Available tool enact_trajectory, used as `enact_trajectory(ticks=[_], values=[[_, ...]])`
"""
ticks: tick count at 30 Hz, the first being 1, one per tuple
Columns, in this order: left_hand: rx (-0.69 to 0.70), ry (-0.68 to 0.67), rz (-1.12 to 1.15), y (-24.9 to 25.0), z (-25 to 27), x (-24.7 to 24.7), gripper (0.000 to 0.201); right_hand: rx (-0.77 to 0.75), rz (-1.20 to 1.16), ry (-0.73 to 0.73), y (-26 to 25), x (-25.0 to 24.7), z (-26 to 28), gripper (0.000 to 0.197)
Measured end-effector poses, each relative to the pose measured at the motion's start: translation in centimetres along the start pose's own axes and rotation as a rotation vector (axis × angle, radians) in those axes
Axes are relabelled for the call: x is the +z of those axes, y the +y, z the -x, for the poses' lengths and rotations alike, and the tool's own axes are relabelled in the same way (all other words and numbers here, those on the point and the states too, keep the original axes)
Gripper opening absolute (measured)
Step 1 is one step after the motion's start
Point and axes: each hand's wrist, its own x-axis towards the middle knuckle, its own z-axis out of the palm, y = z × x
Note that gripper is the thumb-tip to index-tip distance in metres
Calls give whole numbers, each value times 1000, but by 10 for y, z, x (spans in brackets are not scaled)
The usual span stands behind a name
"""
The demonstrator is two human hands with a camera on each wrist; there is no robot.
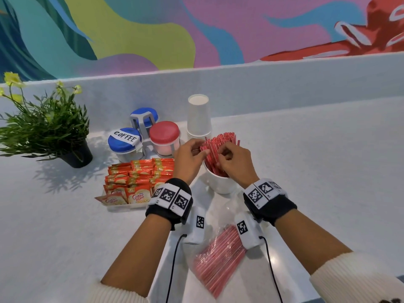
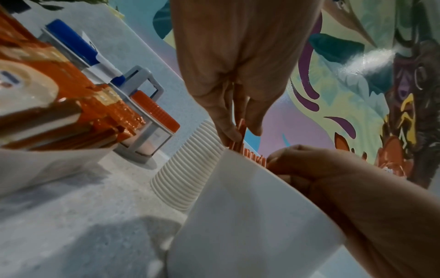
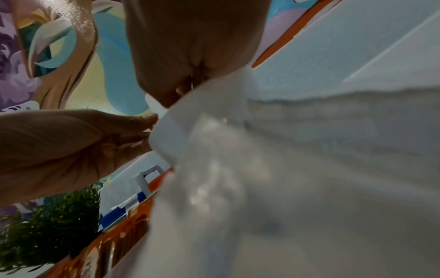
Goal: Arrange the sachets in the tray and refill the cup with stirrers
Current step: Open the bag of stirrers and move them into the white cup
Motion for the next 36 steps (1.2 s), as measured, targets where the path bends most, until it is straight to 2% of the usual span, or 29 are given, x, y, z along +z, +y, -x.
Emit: enact_trajectory(ticks=[3, 6, 8, 10, 13, 16, 18, 23, 25, 27, 29, 32, 36], values=[[-11, 6, -74, -1, -1, 2, 47, 20, 19, 188, 1, 3, 3, 12], [12, -25, -221, -2, -4, 2, 62, 45, 4, 279, 0, 7, 4, 31], [35, -60, -301, -4, -7, 3, 65, 70, 35, 231, -2, 6, 4, 49], [67, -94, -371, -4, -8, 3, 61, 91, 91, 80, -2, 4, 2, 59], [128, -99, -430, -4, -8, 4, 50, -2, 159, -75, 3, 3, -4, 56], [135, -63, -442, -5, -9, 4, 44, -20, 243, -106, 4, 4, -3, 57], [151, -60, -444, -5, -6, 5, 49, -4, 277, -107, 3, 5, -2, 60], [258, -156, -482, -4, 2, 8, 48, -34, 328, -188, 0, 3, -7, 58], [252, -182, -556, -3, 3, 8, 49, -49, 291, -163, 1, 1, -7, 56], [205, -223, -691, -5, 4, 6, 53, -60, 236, -124, 1, 0, -3, 56], [149, -267, -731, -8, 6, 6, 59, -63, 170, -90, 0, -2, 0, 58], [115, -265, -599, -7, 13, 5, 66, -38, 36, -37, -1, -7, 2, 57], [127, -142, -495, -2, 25, 1, 69, 73, -168, 107, -1, -21, 10, 53]])
